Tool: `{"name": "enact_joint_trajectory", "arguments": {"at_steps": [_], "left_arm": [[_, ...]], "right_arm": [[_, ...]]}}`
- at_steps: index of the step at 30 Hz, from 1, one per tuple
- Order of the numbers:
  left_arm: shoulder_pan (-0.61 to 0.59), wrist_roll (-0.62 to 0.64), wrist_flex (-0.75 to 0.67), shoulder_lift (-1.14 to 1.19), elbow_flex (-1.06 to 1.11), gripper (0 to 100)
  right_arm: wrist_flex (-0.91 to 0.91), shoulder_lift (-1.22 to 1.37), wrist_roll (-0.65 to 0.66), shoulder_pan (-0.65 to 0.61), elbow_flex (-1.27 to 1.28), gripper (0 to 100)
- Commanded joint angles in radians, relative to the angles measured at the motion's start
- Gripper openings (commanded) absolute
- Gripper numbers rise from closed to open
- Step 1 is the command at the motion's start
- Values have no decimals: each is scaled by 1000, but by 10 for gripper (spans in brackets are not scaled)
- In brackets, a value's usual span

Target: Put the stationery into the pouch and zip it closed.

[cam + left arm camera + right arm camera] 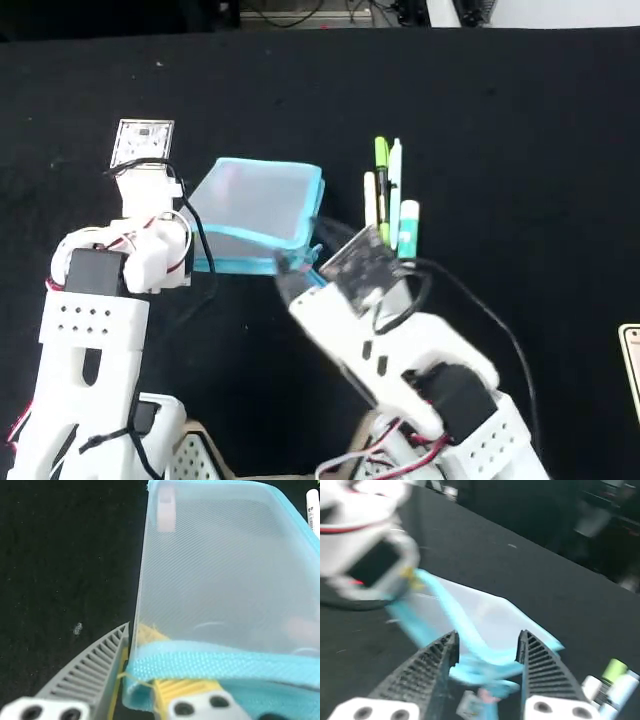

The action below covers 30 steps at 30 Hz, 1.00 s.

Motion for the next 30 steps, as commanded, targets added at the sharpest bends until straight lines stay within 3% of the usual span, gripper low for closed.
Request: {"name": "enact_joint_trajectory", "arguments": {"at_steps": [1, 9, 17, 23, 30], "left_arm": [[-1, 5, 0, 3, -22, 30], [-1, 5, 0, 3, -21, 30], [-1, 5, 0, 3, -21, 30], [-15, 5, 0, 3, -21, 30], [-48, 5, -43, 3, 7, 30]], "right_arm": [[2, -8, -6, 175, -81, 184], [-160, 73, -61, 474, -42, 184], [-249, 596, -124, 574, -205, 184], [-49, 1050, -259, 644, -541, 187], [252, 1471, -262, 654, -955, 185]]}}
